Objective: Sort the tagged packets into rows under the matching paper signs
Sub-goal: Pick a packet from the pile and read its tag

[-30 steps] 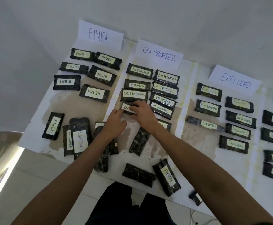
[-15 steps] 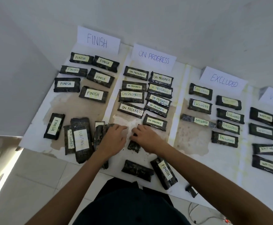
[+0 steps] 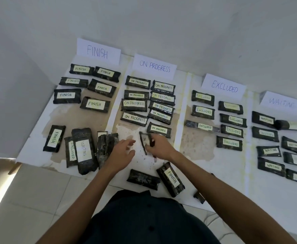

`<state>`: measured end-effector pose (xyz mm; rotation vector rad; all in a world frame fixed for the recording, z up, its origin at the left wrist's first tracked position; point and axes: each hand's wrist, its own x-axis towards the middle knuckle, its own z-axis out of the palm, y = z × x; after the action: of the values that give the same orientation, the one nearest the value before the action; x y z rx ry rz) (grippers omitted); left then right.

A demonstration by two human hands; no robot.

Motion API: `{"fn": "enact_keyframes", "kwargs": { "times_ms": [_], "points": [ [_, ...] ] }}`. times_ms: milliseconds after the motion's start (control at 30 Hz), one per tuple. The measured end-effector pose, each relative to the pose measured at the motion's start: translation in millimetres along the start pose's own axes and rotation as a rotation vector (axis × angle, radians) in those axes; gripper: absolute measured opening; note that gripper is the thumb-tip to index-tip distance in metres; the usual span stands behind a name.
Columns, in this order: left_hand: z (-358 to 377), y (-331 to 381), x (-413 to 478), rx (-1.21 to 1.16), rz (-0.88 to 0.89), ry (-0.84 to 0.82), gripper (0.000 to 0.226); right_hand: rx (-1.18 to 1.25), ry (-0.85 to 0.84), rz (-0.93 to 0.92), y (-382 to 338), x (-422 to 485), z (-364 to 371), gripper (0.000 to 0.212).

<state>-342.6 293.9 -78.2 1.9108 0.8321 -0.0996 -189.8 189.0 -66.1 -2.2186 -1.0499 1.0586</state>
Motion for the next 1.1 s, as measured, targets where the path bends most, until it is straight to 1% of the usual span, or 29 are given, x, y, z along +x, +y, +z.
{"fn": "enact_keyframes", "kwargs": {
  "times_ms": [67, 133, 233, 300, 367, 433, 533, 600, 667, 733, 800, 867, 967, 1033, 1100],
  "points": [
    [3, 7, 2, -0.036, -0.006, -0.006, 0.037, 0.280, 0.039, 0.128, 2, -5, -13, 0.023],
    [6, 15, 4, -0.093, -0.029, -0.015, 0.037, 0.467, 0.045, 0.173, 8, -8, -19, 0.029],
    [8, 25, 10, -0.181, -0.067, -0.007, 0.039, 0.527, 0.039, 0.201, 11, -12, -24, 0.043],
    [9, 31, 15, -0.339, -0.125, 0.017, 0.038, 0.511, 0.010, 0.179, 11, -15, -29, 0.043],
    [8, 36, 19, -0.511, -0.181, 0.035, 0.033, 0.428, -0.035, 0.155, 10, -17, -32, 0.036],
    [9, 38, 23, -0.572, -0.191, 0.043, 0.028, 0.343, -0.050, 0.123, 6, -21, -34, 0.032],
    [12, 36, 28, -0.598, -0.216, 0.066, 0.021, 0.193, 0.031, 0.072, 5, -24, -31, 0.047],
    [14, 32, 31, -0.644, -0.260, 0.102, 0.018, -0.012, 0.097, -0.022, 7, -24, -25, 0.057],
    [15, 29, 33, -0.667, -0.294, 0.128, 0.016, -0.238, 0.133, -0.123, 11, -21, -19, 0.061],
    [18, 24, 37, -0.651, -0.320, 0.133, 0.017, -0.380, 0.143, -0.163, 16, -17, -14, 0.063],
    [24, 20, 39, -0.609, -0.349, 0.121, 0.022, -0.492, 0.134, -0.170, 22, -12, -10, 0.063],
    [33, 16, 42, -0.476, -0.357, 0.098, 0.027, -0.572, 0.102, -0.149, 30, -7, -6, 0.062],
    [44, 20, 44, -0.218, -0.251, 0.033, 0.033, -0.626, 0.056, -0.097, 46, 0, -4, 0.061],
    [47, 27, 44, -0.112, -0.155, 0.001, 0.034, -0.628, 0.054, -0.075, 53, 3, -4, 0.060],
    [49, 32, 46, -0.037, -0.110, 0.009, 0.033, -0.629, 0.074, -0.081, 58, 5, -3, 0.059]
  ]
}}
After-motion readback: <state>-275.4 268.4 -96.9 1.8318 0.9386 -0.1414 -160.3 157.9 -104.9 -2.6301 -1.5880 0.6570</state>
